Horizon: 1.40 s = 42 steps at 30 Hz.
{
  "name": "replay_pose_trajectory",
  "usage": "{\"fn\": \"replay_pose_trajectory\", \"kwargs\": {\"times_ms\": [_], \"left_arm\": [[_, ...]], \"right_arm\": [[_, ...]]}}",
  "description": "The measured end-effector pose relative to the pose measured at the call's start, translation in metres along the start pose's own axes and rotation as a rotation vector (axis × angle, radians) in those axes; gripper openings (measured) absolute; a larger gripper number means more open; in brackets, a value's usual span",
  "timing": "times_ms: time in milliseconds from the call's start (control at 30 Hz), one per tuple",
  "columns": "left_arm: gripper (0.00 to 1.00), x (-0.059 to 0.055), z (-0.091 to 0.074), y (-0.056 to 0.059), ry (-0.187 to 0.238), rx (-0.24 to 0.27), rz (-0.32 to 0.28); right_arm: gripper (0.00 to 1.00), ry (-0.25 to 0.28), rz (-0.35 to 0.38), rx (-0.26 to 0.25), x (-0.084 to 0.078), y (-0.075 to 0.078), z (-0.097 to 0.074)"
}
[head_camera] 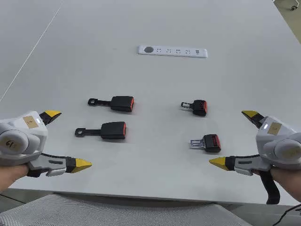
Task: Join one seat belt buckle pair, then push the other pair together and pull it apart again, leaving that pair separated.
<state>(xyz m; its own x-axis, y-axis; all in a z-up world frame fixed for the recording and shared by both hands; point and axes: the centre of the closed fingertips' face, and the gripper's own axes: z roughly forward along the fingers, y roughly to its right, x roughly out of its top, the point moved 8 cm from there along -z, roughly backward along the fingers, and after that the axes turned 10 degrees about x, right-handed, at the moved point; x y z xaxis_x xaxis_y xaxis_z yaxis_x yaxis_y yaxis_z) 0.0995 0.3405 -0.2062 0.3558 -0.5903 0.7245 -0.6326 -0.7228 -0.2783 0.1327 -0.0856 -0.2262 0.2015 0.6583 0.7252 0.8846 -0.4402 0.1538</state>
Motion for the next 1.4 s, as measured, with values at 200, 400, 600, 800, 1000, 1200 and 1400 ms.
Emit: {"fn": "replay_pose_trajectory", "kwargs": {"times_ms": [200,400,600,800,1000,1200,1400], "left_arm": [[0.94,-0.002,0.0,0.0,-0.004,0.003,0.005],[0.97,-0.007,0.0,-0.001,-0.014,0.006,0.001],[1.0,-0.011,0.001,0.0,-0.02,-0.003,0.003],[1.0,-0.005,0.008,-0.001,-0.011,-0.01,0.004],[1.0,-0.001,0.01,0.004,-0.001,-0.021,0.015],[1.0,-0.006,0.007,0.007,-0.021,-0.012,0.042],[1.0,-0.01,0.002,0.007,-0.026,-0.004,0.038]], "right_arm": [[1.0,-0.013,-0.003,0.002,-0.002,0.0,0.001],[1.0,-0.036,0.019,-0.008,-0.01,0.006,-0.001],[1.0,-0.03,0.046,-0.018,-0.012,0.001,-0.007],[1.0,-0.034,0.037,-0.019,-0.013,-0.002,-0.009],[1.0,-0.034,0.029,-0.012,-0.013,-0.003,-0.009],[1.0,-0.036,0.027,-0.002,-0.011,-0.003,-0.007],[1.0,-0.031,0.015,0.007,-0.005,-0.004,-0.003]]}}
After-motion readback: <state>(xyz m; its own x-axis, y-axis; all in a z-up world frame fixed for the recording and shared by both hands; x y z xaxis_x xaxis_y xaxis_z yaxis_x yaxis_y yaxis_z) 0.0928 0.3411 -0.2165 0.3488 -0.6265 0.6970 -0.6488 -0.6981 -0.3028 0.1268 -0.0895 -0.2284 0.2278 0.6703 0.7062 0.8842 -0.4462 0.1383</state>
